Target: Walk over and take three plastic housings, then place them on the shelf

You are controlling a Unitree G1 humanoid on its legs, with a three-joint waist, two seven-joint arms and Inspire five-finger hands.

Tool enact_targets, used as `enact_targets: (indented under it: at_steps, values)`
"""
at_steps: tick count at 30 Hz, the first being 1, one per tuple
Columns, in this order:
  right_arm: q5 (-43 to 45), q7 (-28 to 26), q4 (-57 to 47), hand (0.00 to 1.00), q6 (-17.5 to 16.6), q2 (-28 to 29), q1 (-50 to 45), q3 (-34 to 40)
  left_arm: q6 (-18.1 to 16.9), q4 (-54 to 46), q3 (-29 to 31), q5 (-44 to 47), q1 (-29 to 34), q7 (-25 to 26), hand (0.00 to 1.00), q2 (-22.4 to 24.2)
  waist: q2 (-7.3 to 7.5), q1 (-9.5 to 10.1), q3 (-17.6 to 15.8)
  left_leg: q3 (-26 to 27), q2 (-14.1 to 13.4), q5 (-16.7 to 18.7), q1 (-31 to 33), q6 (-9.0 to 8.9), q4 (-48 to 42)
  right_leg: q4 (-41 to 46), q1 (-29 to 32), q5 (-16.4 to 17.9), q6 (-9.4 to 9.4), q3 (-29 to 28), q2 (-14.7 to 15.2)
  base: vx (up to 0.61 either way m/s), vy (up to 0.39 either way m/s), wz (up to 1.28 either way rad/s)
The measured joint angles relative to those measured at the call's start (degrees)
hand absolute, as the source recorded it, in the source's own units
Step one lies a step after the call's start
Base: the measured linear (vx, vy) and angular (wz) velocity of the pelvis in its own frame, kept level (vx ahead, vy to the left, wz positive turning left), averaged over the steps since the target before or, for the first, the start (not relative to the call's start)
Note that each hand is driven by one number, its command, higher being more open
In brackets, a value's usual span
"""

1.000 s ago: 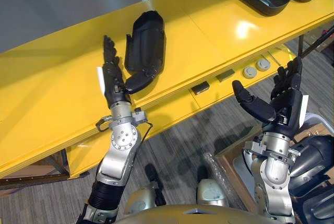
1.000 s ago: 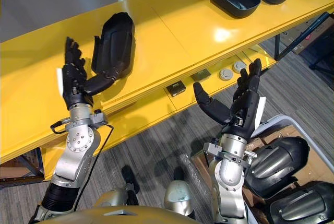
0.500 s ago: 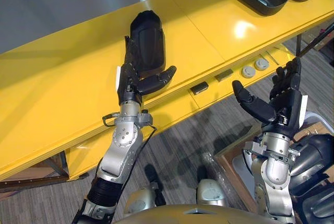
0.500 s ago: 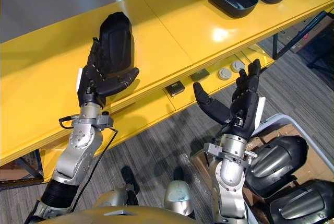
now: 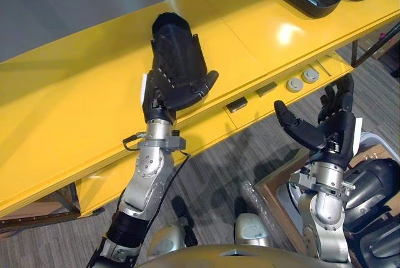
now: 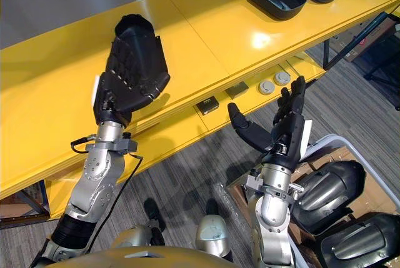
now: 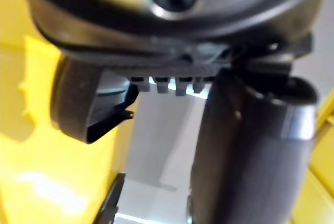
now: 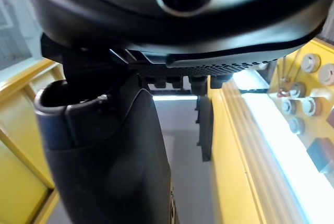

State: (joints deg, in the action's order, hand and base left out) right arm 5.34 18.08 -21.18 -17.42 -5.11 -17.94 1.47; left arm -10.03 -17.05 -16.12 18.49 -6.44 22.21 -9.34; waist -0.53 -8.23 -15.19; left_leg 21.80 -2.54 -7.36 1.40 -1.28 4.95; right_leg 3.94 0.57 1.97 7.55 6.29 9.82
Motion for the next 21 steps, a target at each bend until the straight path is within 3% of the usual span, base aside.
enact_targets:
  at_steps: [12, 15, 21]
  values:
    - [-3.40, -2.28, 0.00, 1.00, 0.03, 0.27, -1.31, -2.20, -8.29, -7.48, 0.17, -1.87, 0.28, 4.06, 1.00, 0.48, -0.02, 0.13, 0.31, -1.10, 0.05, -0.24, -0.27, 0.30, 0.00, -0.16, -0.99, 0.01, -0.01, 1.17, 0.04, 0.00, 0.003, 0.04]
    - [-8.40, -3.40, 0.00, 1.00, 0.22, -2.20, 0.29, -2.66, -7.95, -8.77, 0.24, -5.73, 0.42, 5.02, 1.00, 0.36, -0.02, 0.48, 0.41, -1.76, 0.12, -0.37, -0.49, 0.46, 0.02, -0.38, -1.73, 0.00, 0.00, 1.85, 0.07, 0.01, 0.012, 0.10]
    - [-14.92, -3.29, 2.19, 1.00, 0.45, -11.40, 11.04, -4.32, -2.71, -7.79, 0.22, -5.28, 3.07, 3.34, 1.00, 0.10, -0.22, 2.32, 0.96, -3.86, 0.11, -1.16, -0.28, 0.52, 0.07, -0.77, -2.89, -0.08, 0.09, 3.99, -0.04, -0.01, 0.017, 0.19]
